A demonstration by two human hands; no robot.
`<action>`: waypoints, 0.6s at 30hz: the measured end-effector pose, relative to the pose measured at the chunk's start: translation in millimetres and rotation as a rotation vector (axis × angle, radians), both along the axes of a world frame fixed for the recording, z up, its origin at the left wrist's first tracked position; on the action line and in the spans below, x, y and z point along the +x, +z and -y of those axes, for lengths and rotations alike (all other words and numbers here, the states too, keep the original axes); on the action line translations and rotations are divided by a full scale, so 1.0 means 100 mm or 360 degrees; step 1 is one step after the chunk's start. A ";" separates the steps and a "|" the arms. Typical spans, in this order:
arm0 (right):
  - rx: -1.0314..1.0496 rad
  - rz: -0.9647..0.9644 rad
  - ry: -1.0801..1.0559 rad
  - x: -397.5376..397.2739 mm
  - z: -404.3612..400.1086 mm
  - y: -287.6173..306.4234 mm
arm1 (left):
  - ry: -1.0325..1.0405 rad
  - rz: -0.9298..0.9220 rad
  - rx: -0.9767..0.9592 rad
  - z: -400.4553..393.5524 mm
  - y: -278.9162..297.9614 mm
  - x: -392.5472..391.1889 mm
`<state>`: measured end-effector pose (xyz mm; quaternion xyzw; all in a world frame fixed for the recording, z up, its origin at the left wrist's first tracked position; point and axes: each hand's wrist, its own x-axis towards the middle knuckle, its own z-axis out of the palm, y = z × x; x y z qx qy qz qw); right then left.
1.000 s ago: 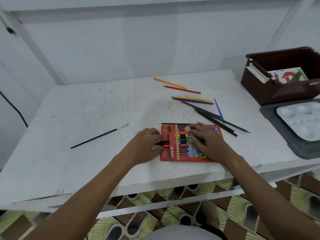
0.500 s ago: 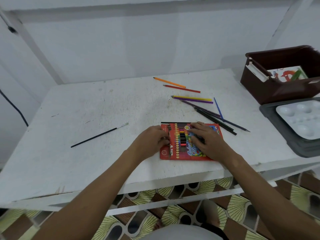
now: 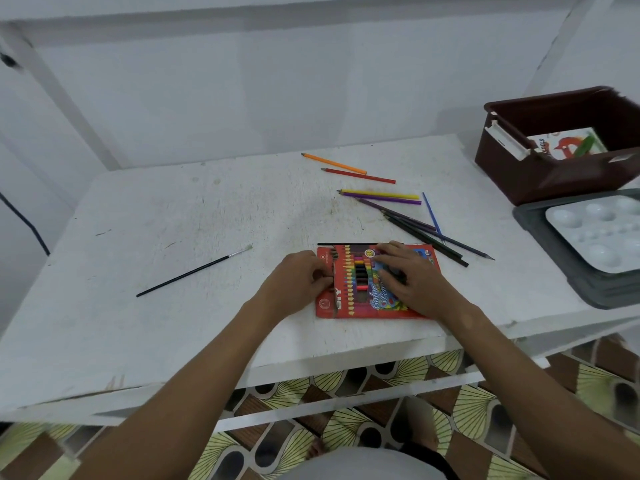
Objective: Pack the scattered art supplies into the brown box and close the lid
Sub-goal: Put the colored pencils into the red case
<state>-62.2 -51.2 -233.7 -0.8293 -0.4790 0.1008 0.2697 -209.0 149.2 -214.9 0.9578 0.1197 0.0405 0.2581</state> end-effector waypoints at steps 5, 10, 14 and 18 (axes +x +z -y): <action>0.0029 -0.0062 -0.0043 0.00 0.00 0.00 | -0.0077 0.0033 -0.0114 0.02 0.02 -0.05; 0.0086 -0.0102 -0.0089 -0.02 0.00 0.02 | -0.0061 -0.0118 -0.0147 0.01 -0.01 -0.12; 0.0081 -0.0114 -0.0093 -0.02 -0.01 0.02 | -0.0041 -0.0096 -0.0160 0.03 -0.04 -0.10; 0.0085 -0.0089 -0.0081 -0.03 -0.01 0.04 | 0.0020 0.0037 -0.0145 0.03 -0.09 -0.07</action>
